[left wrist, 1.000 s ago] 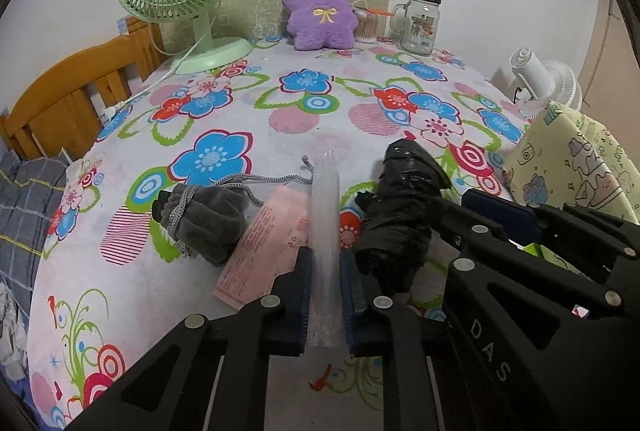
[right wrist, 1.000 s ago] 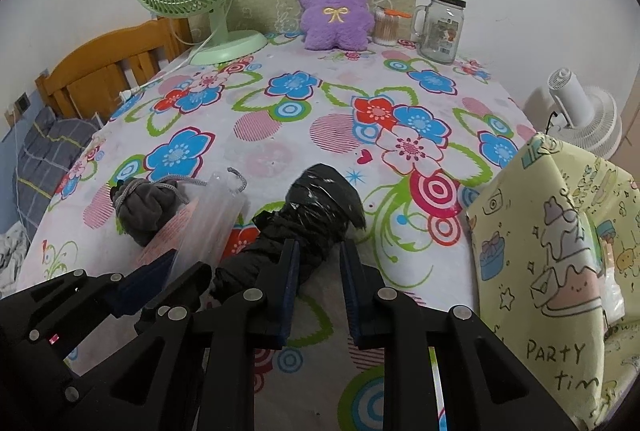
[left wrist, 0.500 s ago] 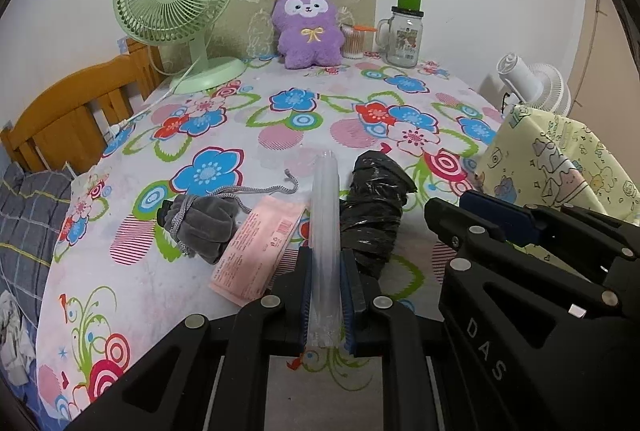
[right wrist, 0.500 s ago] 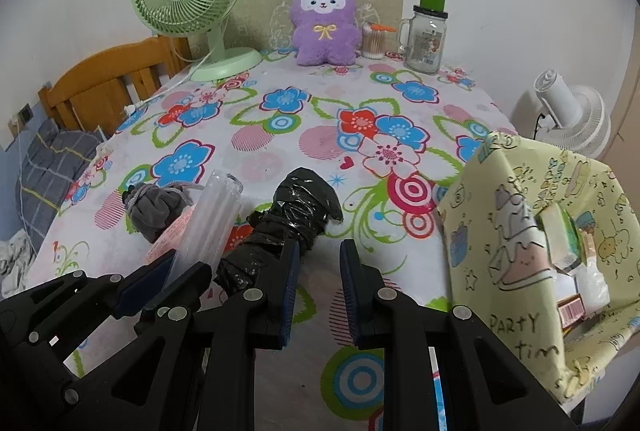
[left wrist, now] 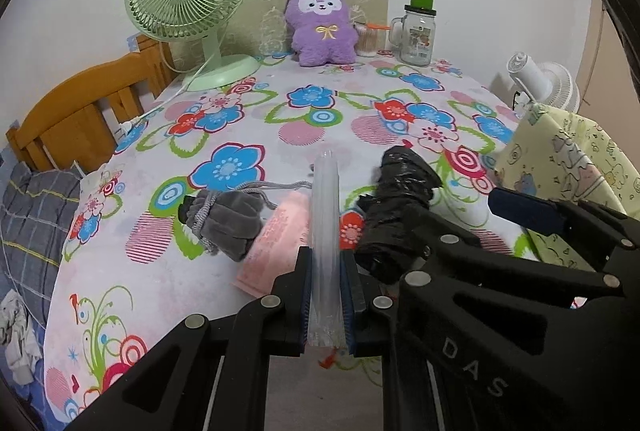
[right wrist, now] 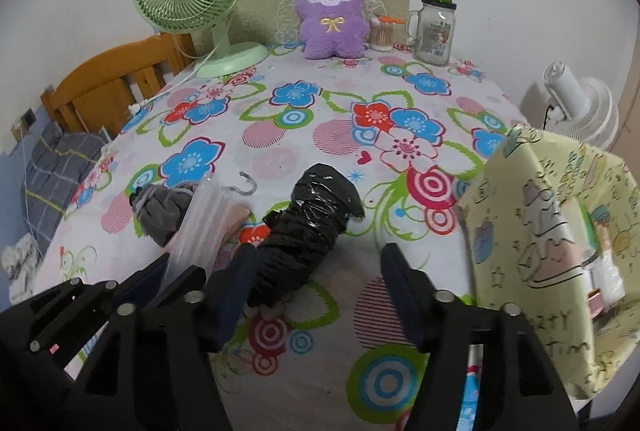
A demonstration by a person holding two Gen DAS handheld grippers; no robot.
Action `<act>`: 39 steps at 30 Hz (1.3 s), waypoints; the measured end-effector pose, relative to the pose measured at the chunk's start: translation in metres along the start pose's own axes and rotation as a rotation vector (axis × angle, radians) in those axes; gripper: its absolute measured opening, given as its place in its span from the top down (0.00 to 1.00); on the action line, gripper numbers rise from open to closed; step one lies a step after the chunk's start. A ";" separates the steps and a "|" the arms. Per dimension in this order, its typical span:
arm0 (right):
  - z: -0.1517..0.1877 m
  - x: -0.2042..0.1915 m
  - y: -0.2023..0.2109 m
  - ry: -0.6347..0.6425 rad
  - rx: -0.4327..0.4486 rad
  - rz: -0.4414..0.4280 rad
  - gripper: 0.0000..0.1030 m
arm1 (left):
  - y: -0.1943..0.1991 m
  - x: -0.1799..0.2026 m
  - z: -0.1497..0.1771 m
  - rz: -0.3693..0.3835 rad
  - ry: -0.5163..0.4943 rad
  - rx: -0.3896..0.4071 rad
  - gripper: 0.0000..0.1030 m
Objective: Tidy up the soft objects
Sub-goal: 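Lift the straw pack and black wrapped item off the table with both tools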
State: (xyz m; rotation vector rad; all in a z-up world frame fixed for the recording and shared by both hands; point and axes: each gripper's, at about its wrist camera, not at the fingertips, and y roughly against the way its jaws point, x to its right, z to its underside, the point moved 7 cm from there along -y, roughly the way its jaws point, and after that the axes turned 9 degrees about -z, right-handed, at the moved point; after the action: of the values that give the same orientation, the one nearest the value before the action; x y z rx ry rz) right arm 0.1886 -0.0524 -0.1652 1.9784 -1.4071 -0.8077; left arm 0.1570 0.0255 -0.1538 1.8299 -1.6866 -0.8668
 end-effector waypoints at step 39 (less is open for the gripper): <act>0.001 -0.006 -0.018 -0.005 -0.043 -0.004 0.70 | -0.011 -0.004 0.001 0.016 0.066 -0.007 0.89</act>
State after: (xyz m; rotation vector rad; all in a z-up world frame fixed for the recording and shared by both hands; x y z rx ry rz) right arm 0.1973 -0.0419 -0.1789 1.9491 -1.3777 -0.8386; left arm 0.1633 0.0311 -0.1621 1.8184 -1.6529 -0.7964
